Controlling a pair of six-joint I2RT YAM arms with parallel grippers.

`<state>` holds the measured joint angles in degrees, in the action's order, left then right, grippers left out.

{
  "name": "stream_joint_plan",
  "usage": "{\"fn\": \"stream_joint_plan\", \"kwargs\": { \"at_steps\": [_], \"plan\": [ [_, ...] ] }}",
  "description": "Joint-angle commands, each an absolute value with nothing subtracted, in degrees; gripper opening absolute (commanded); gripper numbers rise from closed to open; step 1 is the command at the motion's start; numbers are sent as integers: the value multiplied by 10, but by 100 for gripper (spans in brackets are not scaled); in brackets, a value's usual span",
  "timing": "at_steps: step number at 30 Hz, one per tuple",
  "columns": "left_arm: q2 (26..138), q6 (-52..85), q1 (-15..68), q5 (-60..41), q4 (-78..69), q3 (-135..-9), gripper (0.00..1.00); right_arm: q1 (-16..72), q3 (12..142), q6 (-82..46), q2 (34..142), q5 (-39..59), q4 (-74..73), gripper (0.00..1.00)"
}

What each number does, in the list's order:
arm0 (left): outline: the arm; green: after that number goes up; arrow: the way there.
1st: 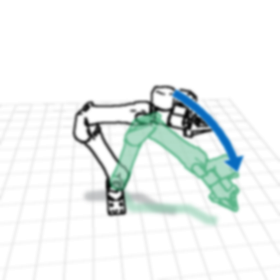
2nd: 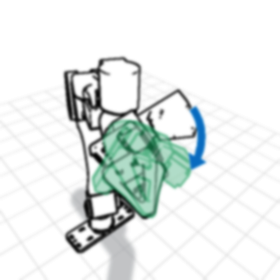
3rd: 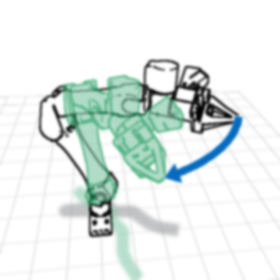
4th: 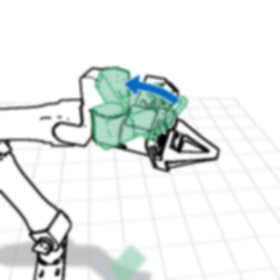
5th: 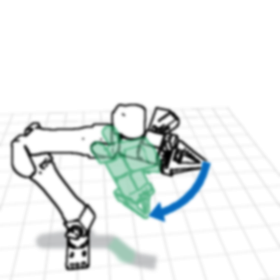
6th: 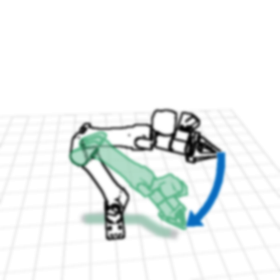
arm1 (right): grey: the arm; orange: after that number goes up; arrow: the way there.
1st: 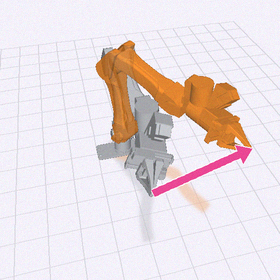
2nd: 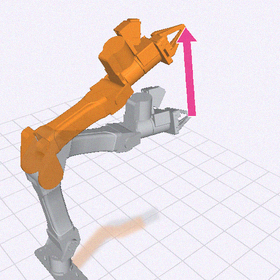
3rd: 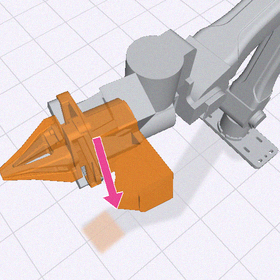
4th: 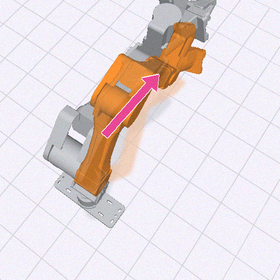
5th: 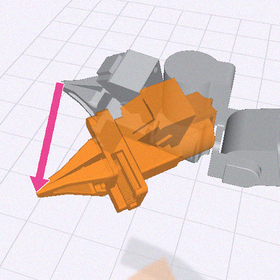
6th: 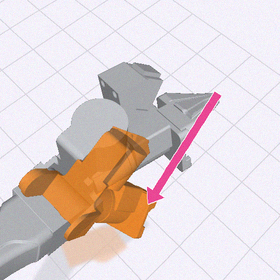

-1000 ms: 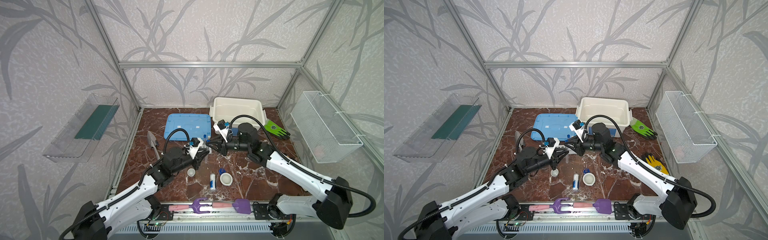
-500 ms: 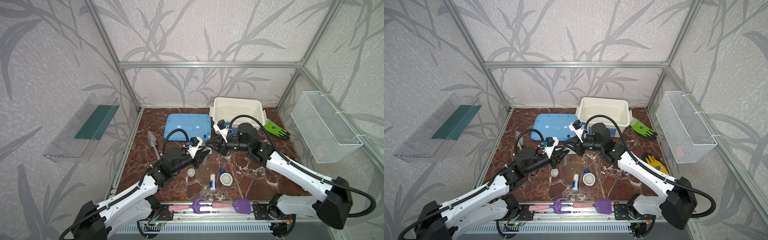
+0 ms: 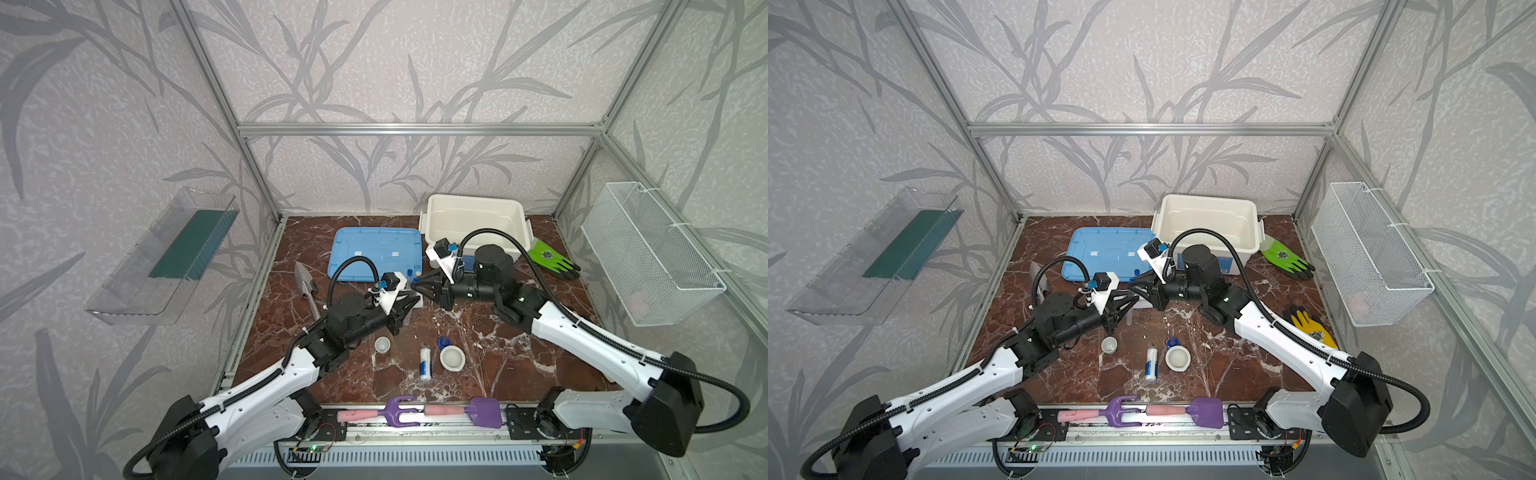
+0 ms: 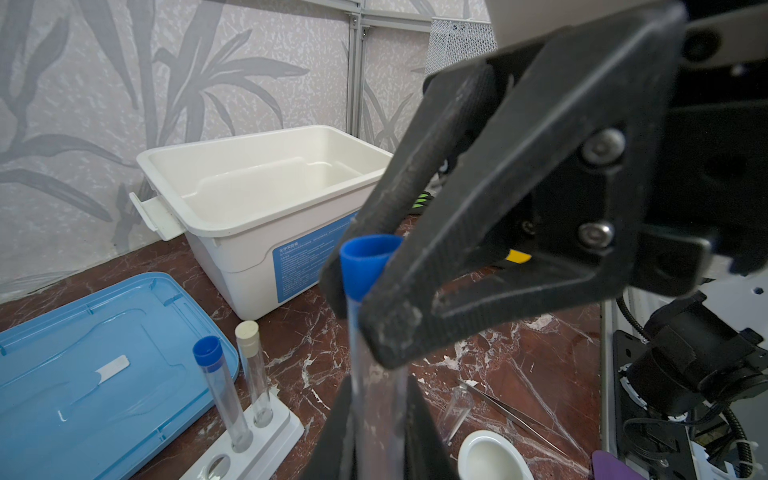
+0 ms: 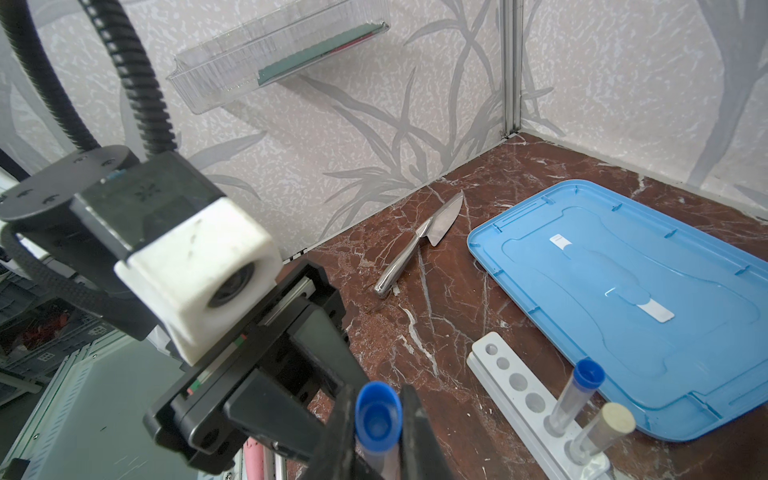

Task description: Organize the chemistry lab equipment

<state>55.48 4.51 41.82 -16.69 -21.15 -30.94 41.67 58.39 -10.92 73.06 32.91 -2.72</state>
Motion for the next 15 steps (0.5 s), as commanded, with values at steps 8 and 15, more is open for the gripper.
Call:
{"fn": "stream_joint_plan", "kwargs": {
  "at_steps": [8,15],
  "plan": [
    [557,23,410,-58,-328,-253,8,423,613,-93,723,330,-4,39],
    [635,25,399,7,-516,-196,8,409,610,-84,706,318,11,47]
  ]
}}
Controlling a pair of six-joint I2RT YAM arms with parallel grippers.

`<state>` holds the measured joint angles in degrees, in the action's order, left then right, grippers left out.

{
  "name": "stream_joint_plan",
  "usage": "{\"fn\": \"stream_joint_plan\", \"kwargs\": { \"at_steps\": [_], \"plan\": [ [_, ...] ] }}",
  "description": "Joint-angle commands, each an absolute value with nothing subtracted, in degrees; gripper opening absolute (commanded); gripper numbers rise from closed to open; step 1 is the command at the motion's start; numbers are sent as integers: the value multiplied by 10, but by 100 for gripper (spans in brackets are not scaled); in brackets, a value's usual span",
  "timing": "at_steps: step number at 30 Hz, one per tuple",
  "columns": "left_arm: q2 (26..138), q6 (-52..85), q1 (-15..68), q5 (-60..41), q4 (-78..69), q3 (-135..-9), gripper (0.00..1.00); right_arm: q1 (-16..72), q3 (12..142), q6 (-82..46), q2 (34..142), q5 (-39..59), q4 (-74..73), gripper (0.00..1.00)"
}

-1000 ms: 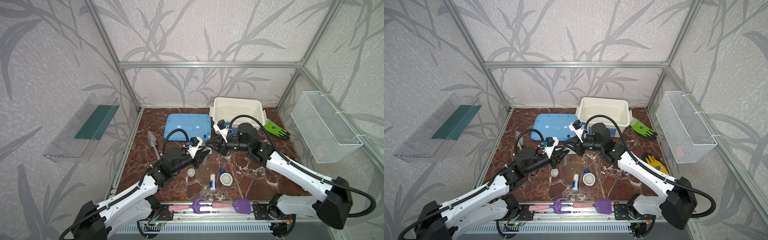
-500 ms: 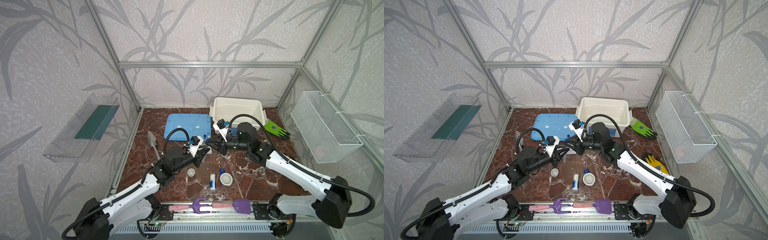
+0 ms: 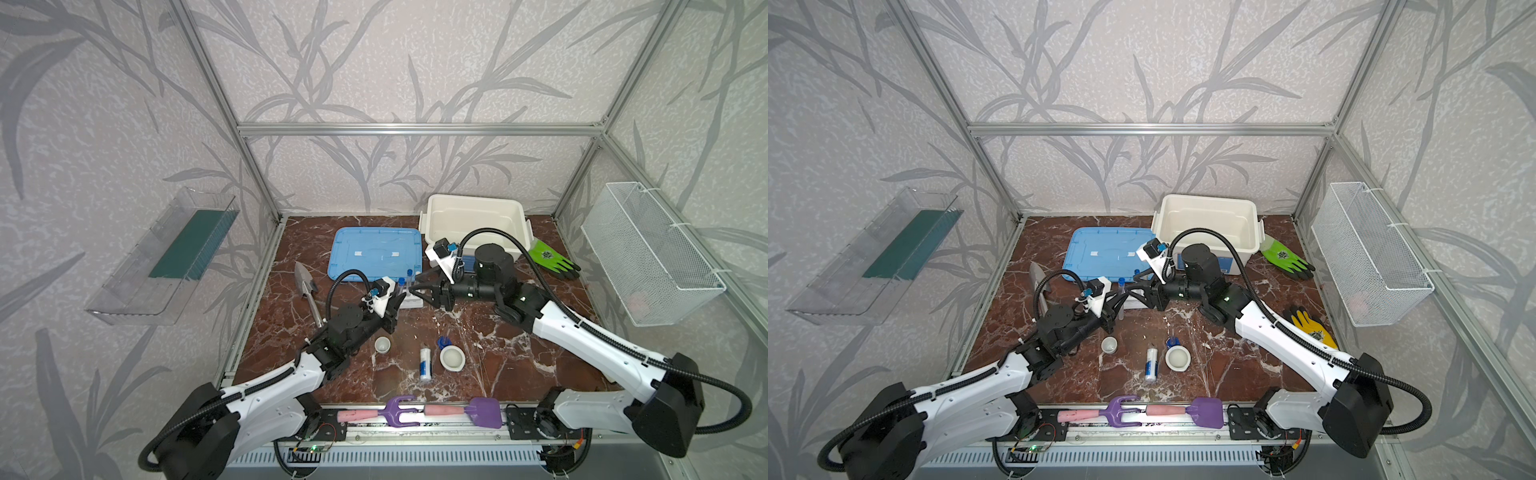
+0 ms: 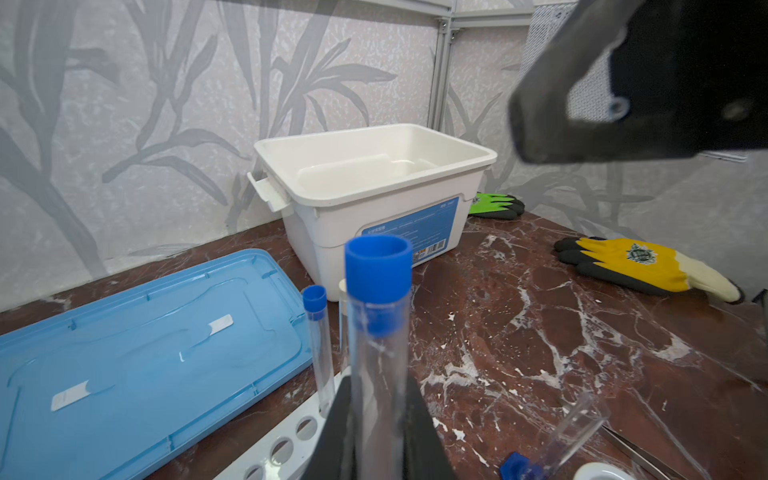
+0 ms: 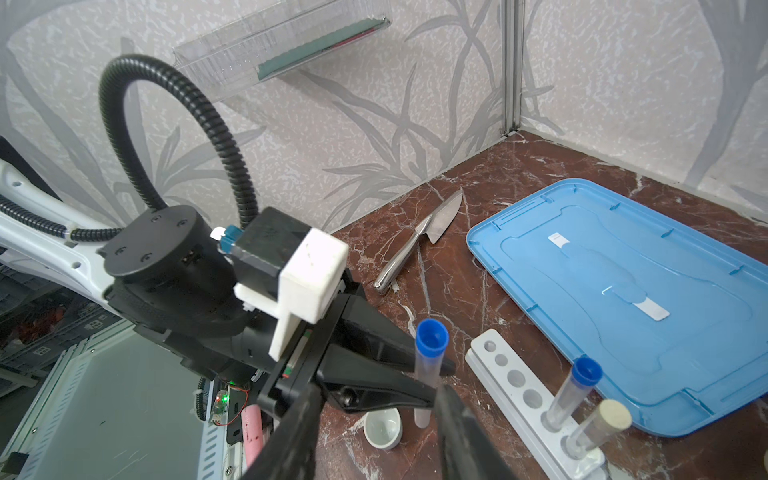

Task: Organize the chemistry lab equipment
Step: 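Lower the tube into the white rack with left gripper while right gripper draws back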

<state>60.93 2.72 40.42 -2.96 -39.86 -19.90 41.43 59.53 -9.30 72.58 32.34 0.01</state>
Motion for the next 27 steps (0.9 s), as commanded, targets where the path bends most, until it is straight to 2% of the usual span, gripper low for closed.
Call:
{"fn": "stream_joint_plan", "kwargs": {
  "at_steps": [1,10,19,27],
  "plan": [
    [646,25,399,5,-525,-198,8,407,610,-83,705,318,13,48],
    [711,12,367,-2,-619,-185,7,402,610,-76,696,313,34,48],
    [860,21,338,-15,-802,-187,7,399,602,-75,695,311,35,49],
    [932,17,334,-31,-810,-227,7,392,600,-70,697,312,45,49]
  ]
}}
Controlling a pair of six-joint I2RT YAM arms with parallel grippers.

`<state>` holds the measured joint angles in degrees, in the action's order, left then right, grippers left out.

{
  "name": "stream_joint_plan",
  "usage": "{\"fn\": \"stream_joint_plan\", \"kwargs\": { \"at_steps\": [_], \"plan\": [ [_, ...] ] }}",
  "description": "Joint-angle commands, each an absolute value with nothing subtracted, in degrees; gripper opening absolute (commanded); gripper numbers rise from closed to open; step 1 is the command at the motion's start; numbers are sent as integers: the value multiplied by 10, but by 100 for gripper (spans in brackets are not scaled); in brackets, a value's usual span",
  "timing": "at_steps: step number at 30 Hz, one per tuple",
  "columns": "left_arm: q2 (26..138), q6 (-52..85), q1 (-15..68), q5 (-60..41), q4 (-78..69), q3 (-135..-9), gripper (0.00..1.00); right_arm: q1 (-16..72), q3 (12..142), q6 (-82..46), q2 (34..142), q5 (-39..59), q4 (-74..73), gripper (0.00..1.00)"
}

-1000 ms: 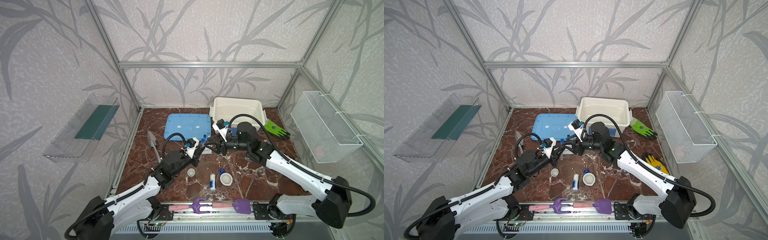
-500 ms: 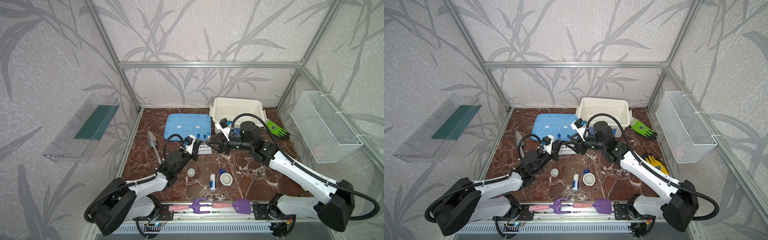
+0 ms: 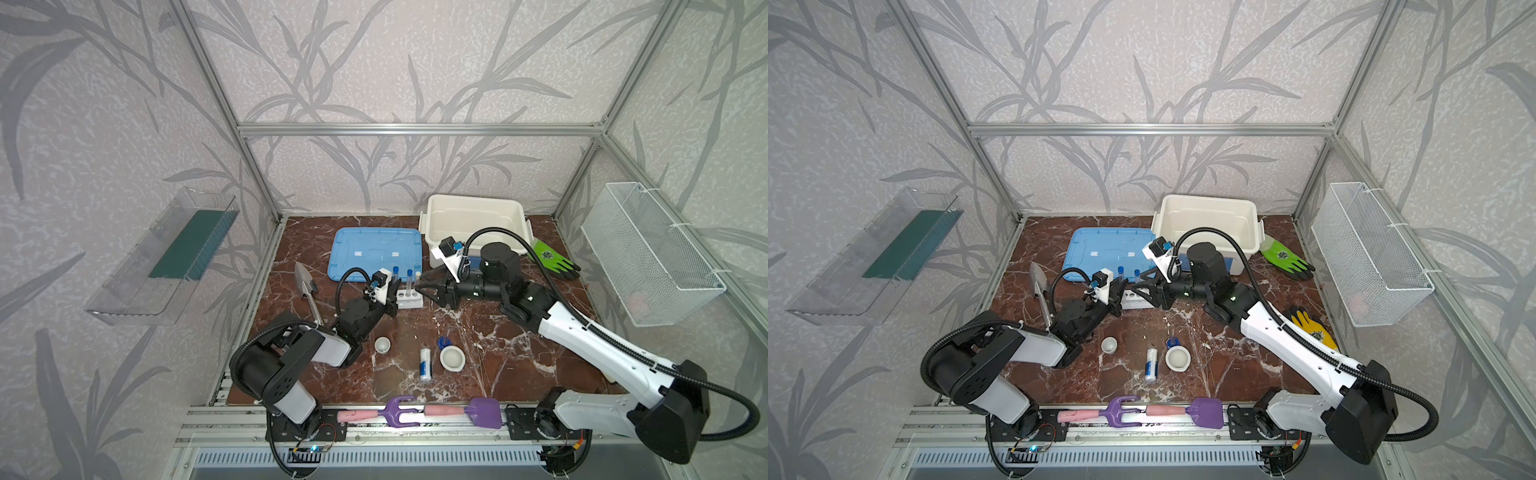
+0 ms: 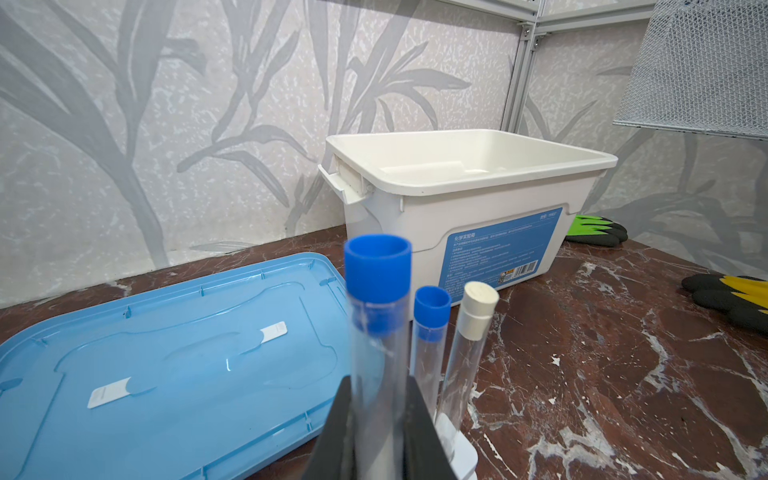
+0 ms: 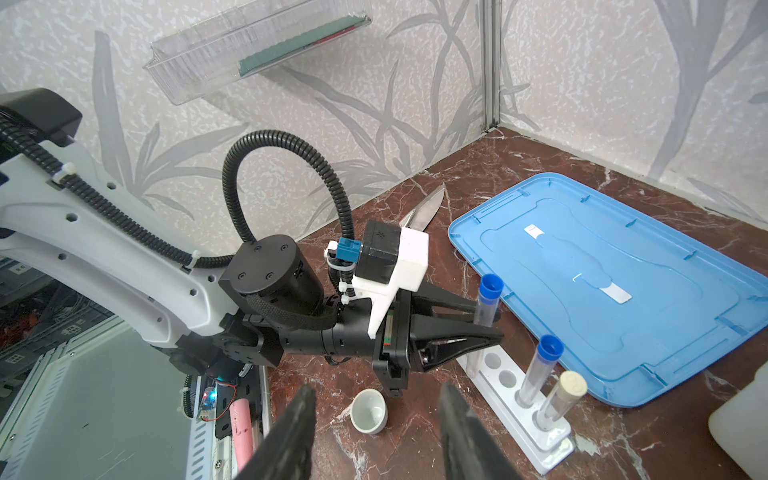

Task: Organize the chemistry lab equipment
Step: 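Lower the tube into the white rack with left gripper while right gripper draws back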

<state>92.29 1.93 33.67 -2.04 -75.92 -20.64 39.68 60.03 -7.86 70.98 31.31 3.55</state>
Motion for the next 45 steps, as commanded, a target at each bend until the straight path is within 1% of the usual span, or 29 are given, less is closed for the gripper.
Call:
{"fn": "stream_joint_plan", "kwargs": {
  "at_steps": [1,16,38,45],
  "plan": [
    [935,15,334,-34,-809,-229,7,391,599,-71,698,312,45,49],
    [978,19,332,-24,-809,-256,6,381,599,-74,715,324,40,49],
    [1020,20,332,-46,-810,-272,5,374,596,-79,735,330,36,49],
    [1031,15,331,-48,-810,-275,8,374,597,-80,739,328,38,49]
  ]
}}
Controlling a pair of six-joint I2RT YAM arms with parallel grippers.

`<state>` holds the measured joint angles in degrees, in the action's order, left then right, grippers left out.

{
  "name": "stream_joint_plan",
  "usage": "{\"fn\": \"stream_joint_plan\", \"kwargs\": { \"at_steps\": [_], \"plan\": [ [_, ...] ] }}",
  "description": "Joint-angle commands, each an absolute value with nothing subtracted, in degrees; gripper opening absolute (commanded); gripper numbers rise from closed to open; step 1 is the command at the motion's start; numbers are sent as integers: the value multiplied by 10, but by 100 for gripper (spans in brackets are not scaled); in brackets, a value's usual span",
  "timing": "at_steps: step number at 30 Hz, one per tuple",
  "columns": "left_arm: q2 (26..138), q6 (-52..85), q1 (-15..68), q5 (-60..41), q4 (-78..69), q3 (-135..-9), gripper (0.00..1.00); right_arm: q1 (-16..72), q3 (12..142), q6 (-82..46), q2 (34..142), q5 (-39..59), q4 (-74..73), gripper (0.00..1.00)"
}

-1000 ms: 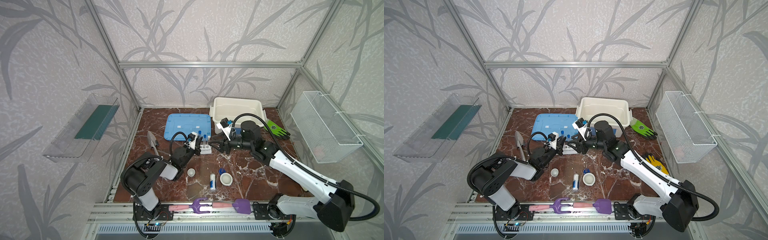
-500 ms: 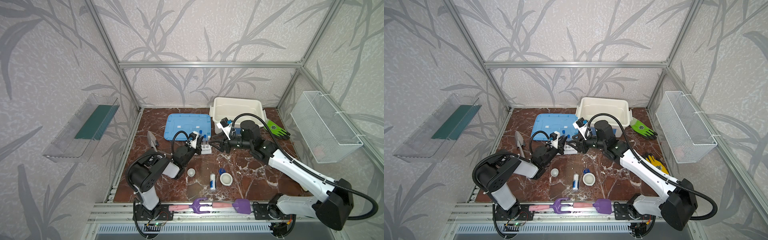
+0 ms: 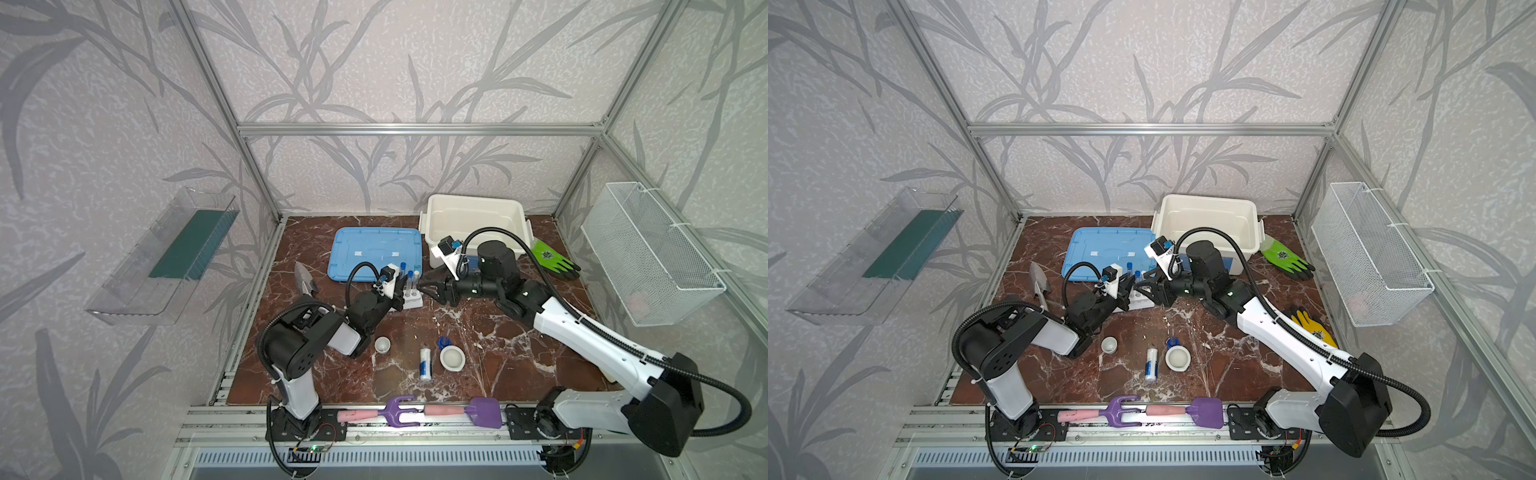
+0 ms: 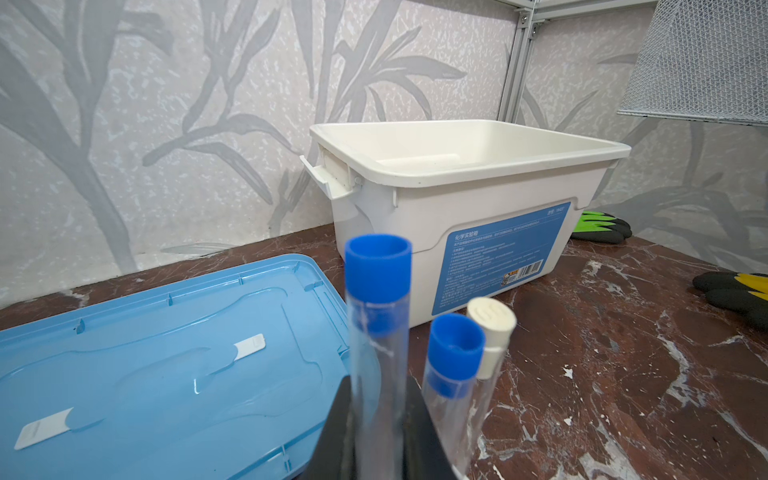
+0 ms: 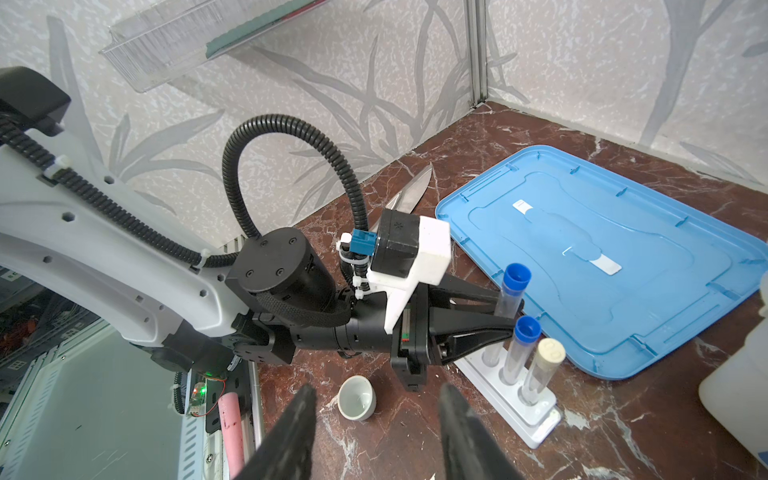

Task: Organize the chemistry lab equipment
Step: 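Lower the tube into the white rack with left gripper while right gripper draws back, then open the left gripper off the racked tube while the right gripper reaches over the rack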

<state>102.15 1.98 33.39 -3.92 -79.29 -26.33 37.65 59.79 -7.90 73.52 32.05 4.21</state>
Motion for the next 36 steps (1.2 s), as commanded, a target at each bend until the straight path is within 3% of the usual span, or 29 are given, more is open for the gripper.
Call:
{"fn": "stream_joint_plan", "kwargs": {
  "at_steps": [1,22,36],
  "plan": [
    [1032,13,331,-48,-809,-275,8,374,597,-80,740,327,39,48],
    [1037,-5,332,-76,-810,-277,25,371,598,-78,751,316,39,48],
    [1003,-17,331,-45,-810,-262,26,370,612,-76,761,319,47,48]
  ]
}}
